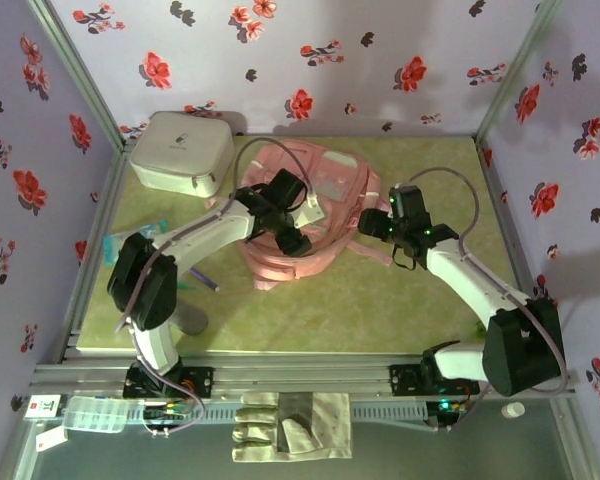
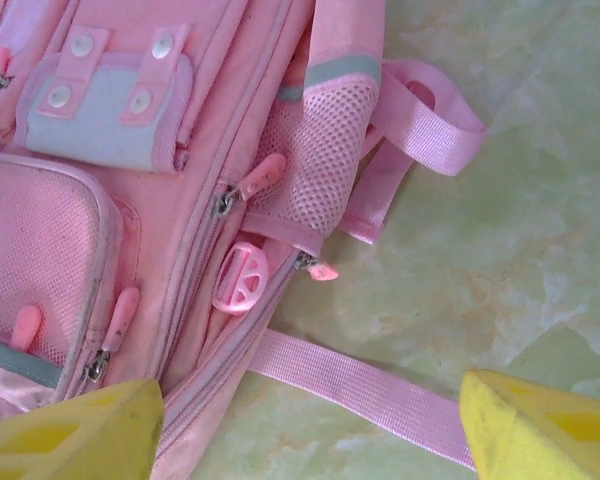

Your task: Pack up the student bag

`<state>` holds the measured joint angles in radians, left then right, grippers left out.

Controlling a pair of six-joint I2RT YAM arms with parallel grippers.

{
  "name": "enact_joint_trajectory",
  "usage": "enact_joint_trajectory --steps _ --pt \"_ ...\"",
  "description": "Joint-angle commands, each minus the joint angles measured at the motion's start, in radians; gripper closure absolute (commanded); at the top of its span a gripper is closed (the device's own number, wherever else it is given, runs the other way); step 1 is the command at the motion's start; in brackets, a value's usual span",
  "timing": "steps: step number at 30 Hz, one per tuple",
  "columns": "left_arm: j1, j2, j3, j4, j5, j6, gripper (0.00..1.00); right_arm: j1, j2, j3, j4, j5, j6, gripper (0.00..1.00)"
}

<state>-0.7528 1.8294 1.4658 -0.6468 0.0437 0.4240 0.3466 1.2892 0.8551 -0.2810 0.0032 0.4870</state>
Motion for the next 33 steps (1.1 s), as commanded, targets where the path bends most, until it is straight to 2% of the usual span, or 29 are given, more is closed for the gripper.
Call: enact_joint_trajectory --steps 1,7,10,17,19,22,26,31,33 --pt "-0.012 0.083 0.065 -0.061 -0.040 0.117 0.27 0.002 -0.031 -0.014 0.048 -0.017 0.025 0.20" --pt "-0.016 0.165 0.119 -0.030 -0.032 0.146 0.33 0.002 -0.036 -0.027 0.055 -0.010 0.038 0.19" --pt "-0.017 0.178 0.129 -0.008 -0.045 0.157 0.40 0.002 -0.041 -0.032 0.056 -0.003 0.038 0.18" --pt "-0.016 0.141 0.140 0.024 -0.060 0.151 0.70 0.002 -0.032 -0.033 0.065 0.000 0.033 0.18" --pt "-0.016 0.117 0.128 0.041 -0.058 0.154 0.76 0.002 -0.023 -0.032 0.077 -0.013 0.033 0.18" --pt "-0.016 0.073 0.097 0.071 -0.044 0.156 0.86 0.000 -0.001 -0.032 0.109 -0.054 0.035 0.18" --pt "-0.015 -0.007 0.045 0.121 -0.006 0.152 0.92 -0.028 0.049 -0.023 0.211 -0.188 0.068 0.20" --pt "-0.015 -0.119 -0.044 0.206 0.033 0.133 1.00 -0.044 0.148 0.059 0.238 -0.262 0.065 0.25" --pt "-0.013 -0.160 -0.082 0.246 0.040 0.119 1.00 -0.047 0.193 0.090 0.246 -0.285 0.060 0.28"
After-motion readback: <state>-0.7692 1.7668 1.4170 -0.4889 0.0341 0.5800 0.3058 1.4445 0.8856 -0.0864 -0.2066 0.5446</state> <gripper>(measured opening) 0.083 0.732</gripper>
